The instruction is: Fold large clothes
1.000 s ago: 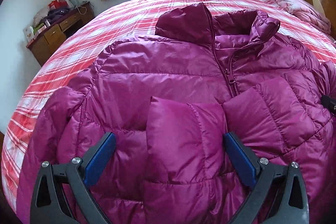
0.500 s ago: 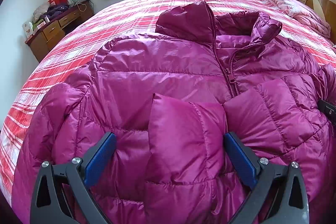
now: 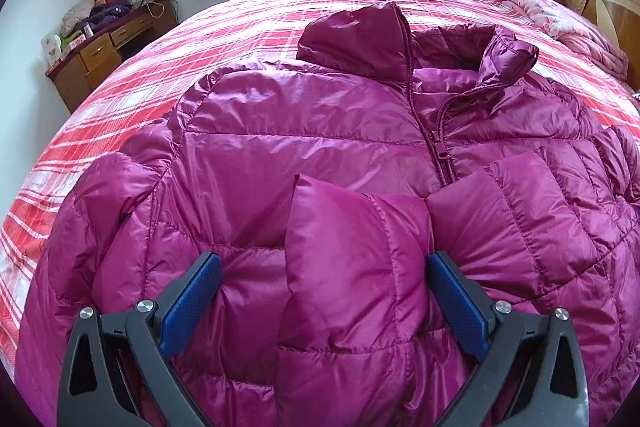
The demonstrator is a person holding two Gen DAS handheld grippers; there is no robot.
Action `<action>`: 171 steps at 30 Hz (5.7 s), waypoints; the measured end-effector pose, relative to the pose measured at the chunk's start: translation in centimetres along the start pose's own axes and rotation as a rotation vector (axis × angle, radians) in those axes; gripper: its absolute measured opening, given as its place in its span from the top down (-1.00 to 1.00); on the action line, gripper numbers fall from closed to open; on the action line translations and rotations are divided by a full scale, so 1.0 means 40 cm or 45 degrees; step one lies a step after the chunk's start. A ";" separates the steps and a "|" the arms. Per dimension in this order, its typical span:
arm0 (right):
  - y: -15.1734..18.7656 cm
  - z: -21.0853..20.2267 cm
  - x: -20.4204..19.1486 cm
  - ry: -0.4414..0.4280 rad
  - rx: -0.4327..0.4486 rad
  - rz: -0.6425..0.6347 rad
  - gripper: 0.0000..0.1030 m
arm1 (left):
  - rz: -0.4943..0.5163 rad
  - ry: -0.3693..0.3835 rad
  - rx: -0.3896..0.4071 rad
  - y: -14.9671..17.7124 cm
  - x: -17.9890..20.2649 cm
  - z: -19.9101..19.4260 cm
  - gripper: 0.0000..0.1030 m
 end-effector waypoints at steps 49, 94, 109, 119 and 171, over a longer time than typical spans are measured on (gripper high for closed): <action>0.219 -0.148 -0.169 0.025 0.156 -0.366 -0.59 | -0.185 -0.184 0.013 0.439 -0.757 -0.232 -0.98; 0.239 -0.184 -0.009 0.003 0.212 -0.124 -0.59 | 0.346 -0.129 0.450 0.012 -0.316 -0.649 0.75; 0.245 -0.148 0.059 -0.010 0.147 -0.025 -0.59 | 0.609 -0.078 0.362 0.016 0.043 -0.491 0.75; 0.263 -0.113 0.064 -0.005 0.099 -0.018 -0.59 | 0.438 0.091 0.287 0.003 0.156 -0.351 0.53; 0.107 -0.047 -0.214 -0.212 -0.031 -0.109 0.09 | -0.021 -0.122 0.100 -0.095 -0.240 -0.048 -0.67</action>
Point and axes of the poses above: each gripper's, at about its wrist camera, not at the fingertips, and z roughly the way its jaws point, x to its right, y to its underside, the point moved 10 cm from there along z, roughly the way its jaws point, and after that the axes turned 12 degrees about -x, right-handed, at the moved point
